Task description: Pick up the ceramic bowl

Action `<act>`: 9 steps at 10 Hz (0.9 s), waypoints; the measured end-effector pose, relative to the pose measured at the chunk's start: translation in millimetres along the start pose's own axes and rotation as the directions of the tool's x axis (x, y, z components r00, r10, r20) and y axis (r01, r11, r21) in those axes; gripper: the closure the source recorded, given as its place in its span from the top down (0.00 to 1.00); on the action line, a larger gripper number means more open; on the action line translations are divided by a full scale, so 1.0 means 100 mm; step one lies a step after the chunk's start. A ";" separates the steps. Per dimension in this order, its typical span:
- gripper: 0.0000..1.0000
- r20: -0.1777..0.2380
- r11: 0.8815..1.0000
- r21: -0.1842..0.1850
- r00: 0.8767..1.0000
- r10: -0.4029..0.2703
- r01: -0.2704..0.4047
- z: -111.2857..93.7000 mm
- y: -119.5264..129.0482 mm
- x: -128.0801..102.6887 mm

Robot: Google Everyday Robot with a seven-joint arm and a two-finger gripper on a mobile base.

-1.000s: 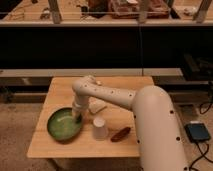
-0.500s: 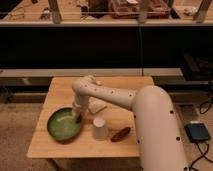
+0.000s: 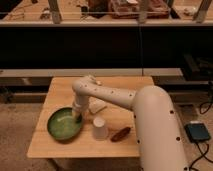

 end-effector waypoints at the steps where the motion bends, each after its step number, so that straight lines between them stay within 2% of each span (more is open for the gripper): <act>1: 0.00 0.000 1.000 0.000 1.000 0.000 0.000 0.00 0.00 0.00; 6: 0.00 -0.006 1.000 -0.002 1.000 0.000 0.000 -0.03 0.00 0.00; 7: 0.00 -0.013 1.000 -0.007 1.000 0.002 -0.002 -0.08 0.01 -0.02; 9: 0.00 -0.065 1.000 -0.007 0.998 0.009 -0.009 -0.39 -0.05 0.01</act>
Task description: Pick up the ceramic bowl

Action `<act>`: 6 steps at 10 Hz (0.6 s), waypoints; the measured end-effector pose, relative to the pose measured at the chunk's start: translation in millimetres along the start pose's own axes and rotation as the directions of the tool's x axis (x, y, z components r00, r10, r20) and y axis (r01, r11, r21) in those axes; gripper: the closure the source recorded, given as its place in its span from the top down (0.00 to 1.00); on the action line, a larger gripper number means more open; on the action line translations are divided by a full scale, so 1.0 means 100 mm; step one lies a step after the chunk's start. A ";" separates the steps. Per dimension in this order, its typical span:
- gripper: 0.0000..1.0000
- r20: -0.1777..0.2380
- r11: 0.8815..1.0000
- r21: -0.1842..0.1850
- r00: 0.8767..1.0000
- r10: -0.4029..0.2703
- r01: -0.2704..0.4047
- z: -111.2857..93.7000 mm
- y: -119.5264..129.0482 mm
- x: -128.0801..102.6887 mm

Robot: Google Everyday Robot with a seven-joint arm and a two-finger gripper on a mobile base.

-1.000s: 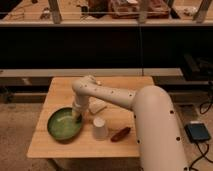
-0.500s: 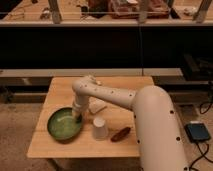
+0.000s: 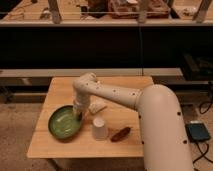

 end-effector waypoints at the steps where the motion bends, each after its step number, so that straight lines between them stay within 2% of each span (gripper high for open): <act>1: 0.00 -0.019 1.000 0.000 1.000 0.004 -0.004 -0.12 -0.04 0.00; 3: 0.00 -0.065 1.000 -0.005 0.998 0.020 -0.020 -0.39 0.03 -0.03; 4: 0.00 -0.117 1.000 -0.005 0.993 0.028 -0.028 -0.57 0.04 -0.07; 6: 0.00 -0.193 0.999 -0.006 0.981 0.033 -0.034 -0.96 -0.03 -0.13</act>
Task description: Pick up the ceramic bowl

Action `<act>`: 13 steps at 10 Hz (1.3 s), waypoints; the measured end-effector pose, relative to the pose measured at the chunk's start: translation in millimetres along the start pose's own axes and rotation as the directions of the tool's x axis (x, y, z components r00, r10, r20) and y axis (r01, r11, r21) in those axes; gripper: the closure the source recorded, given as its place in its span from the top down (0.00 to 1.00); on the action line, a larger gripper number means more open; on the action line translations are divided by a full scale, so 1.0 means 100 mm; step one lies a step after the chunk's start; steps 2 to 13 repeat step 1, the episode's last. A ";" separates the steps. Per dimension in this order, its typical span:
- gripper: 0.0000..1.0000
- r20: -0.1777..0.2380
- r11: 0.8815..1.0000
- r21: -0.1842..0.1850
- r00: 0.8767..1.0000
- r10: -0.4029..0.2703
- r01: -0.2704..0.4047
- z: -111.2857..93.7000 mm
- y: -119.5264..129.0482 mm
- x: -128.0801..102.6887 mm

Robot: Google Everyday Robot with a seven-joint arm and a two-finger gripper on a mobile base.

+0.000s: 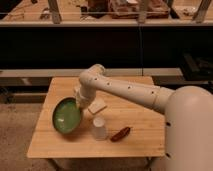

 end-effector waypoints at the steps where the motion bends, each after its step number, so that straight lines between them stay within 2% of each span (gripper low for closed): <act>1: 0.00 -0.019 1.000 0.005 1.000 -0.009 0.009 -0.15 -0.07 0.01; 13: 0.00 -0.019 1.000 0.005 1.000 -0.009 0.009 -0.15 -0.07 0.01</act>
